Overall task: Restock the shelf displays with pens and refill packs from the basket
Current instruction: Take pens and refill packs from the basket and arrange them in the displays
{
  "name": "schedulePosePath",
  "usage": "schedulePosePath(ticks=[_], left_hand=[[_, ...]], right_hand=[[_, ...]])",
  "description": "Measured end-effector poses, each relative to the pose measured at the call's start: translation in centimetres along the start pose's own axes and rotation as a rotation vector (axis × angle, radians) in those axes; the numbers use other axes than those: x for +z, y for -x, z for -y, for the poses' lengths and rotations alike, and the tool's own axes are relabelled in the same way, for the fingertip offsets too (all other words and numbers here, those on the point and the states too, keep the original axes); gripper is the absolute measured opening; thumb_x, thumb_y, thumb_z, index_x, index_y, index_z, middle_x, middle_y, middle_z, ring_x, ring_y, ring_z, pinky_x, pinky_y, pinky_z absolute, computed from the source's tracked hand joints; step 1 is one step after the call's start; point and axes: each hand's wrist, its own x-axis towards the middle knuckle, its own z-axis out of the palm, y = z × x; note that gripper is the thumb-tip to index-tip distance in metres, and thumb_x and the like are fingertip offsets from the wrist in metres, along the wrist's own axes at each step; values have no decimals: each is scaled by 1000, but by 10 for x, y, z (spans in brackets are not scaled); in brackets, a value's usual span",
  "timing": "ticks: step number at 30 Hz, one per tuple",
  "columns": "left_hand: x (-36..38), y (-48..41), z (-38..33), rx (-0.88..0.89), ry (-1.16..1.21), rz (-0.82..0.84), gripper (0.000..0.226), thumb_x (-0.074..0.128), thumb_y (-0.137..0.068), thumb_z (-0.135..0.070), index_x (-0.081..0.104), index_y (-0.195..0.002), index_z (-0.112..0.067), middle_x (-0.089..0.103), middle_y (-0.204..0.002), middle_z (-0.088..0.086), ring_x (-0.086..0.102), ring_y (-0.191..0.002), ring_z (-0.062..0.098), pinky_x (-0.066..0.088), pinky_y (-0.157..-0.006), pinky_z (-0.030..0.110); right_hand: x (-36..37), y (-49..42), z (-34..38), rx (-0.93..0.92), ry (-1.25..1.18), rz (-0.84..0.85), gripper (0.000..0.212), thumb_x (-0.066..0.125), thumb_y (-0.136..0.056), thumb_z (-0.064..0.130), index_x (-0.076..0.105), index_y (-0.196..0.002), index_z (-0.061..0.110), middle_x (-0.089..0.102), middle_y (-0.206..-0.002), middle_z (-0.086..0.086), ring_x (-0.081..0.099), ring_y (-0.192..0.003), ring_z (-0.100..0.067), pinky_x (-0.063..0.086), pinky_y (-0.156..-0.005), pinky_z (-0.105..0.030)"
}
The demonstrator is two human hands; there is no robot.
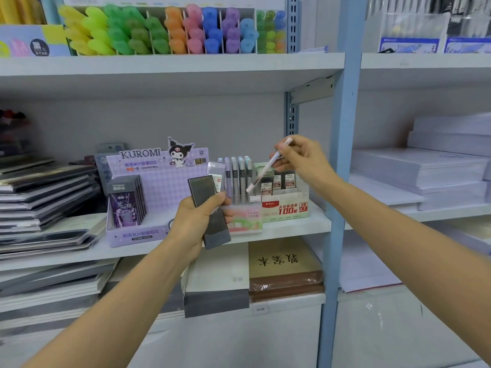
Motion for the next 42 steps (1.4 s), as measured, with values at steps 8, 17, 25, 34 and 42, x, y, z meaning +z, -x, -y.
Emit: schedulePosePath(ticks=[8,17,25,34,42], left_hand=[[-8,2,-5,31,17,-78,9,68,-88,-15,63,-94,-10,71,-63,3,69,-55,16,56,-49,28],[-5,2,-9,18,47,-114,21,78,-80,-17,66,-97,-12,73,-67,5,70,-58,14,54,-49,25],[-1,3,-15,110,98,-209,19,79,-78,-9,63,-89,-12,70,-62,2,65,-51,11,53,-49,21],[6,6,-24,162,187,-189,18,78,-79,-12,63,-87,-18,73,-71,-1,70,-64,11,55,-55,23],[18,10,-19,188,-6,-154,35,85,-69,-23,68,-97,-10,74,-74,5,68,-64,15,56,-60,28]], right_hand=[[24,-2,-12,-33,273,152,11,56,-97,12,65,-98,6,73,-93,-11,71,-83,-19,58,-72,-26],[21,2,-5,117,-387,153,7,59,-93,9,64,-93,4,73,-89,-12,72,-84,-23,59,-73,-24],[9,19,-4,191,-151,488,21,72,-81,7,67,-101,5,73,-95,-14,72,-89,-26,57,-75,-23],[11,26,7,154,93,517,18,60,-93,8,66,-111,9,74,-91,-8,72,-87,-19,56,-75,-24],[33,35,6,65,104,593,19,71,-86,10,68,-104,6,72,-102,-13,69,-95,-24,56,-84,-27]])
